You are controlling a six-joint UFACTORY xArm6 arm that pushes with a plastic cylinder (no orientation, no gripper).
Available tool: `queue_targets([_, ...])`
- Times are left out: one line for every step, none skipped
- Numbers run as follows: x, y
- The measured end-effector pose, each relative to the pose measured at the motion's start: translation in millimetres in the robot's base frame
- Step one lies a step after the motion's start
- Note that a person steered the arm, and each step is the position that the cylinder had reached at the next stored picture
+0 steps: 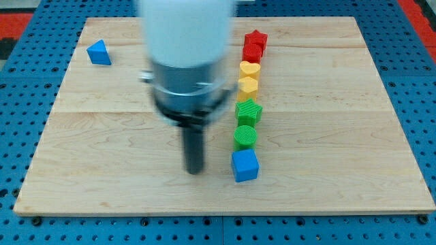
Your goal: Slide the blue triangle above the red star
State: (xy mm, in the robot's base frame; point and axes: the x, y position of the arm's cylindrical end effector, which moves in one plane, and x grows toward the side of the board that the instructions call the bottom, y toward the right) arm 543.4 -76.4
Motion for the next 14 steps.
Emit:
queue_targets([-83.3,-47.6])
queue_targets([-131.3,-104.0])
queue_targets([-166.3,-154.3])
queue_targets([-241.9,-147.8])
queue_targets([-251.4,-159.3])
queue_targets([-253.6,-218.9])
queue_targets([-295.6,-173.5])
queue_targets([-319.1,-66.0])
queue_targets([-320.9,-124.4])
queue_targets([-307.0,-223.9])
queue_targets([-288.6,-152.2])
queue_targets([-310.6,-30.2])
queue_targets([-310.7,-88.6])
queue_targets([-290.5,-70.7])
